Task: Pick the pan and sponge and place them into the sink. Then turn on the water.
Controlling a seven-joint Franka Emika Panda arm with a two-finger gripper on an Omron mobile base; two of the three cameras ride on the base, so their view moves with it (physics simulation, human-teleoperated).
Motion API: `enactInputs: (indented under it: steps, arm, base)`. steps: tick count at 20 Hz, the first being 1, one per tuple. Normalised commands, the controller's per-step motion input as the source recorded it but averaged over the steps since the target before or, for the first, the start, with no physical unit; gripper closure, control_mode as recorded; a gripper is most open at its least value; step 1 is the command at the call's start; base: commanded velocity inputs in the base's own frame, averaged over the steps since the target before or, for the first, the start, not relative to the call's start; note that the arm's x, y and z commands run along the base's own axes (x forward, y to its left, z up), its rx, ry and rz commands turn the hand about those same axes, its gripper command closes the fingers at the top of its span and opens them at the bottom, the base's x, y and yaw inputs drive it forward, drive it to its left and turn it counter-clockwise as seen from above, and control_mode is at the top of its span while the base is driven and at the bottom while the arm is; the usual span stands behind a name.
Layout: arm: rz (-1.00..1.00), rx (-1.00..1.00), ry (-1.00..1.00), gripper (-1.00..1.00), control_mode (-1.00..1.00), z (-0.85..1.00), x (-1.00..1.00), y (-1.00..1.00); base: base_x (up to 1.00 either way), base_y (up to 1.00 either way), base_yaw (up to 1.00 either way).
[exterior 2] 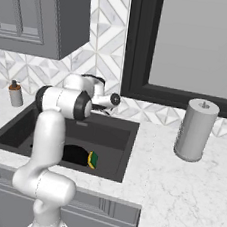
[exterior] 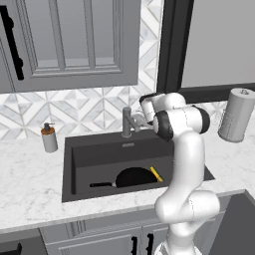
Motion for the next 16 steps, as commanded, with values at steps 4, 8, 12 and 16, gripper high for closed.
enactInputs:
  steps: [4,8,12,16]
  arm:
    - [0.00,0.00,0.00,-1.00,-1.00,-0.22,0.42,0.05]
    - [0.00,0.00,0.00,1.00,-1.00,-0.08,0.21,0.00]
    - [0.00,0.00,0.00,1.00,-1.00,0.00,0.00,0.00]
    - [-0.01,0.01,0.00,1.00,-1.00,-0.01,0.00,0.00]
  base:
    - [0.00,0.00,0.00]
    - [0.00,0.00,0.00]
    - [0.00,0.00,0.00]
    - [0.00,0.00,0.00]
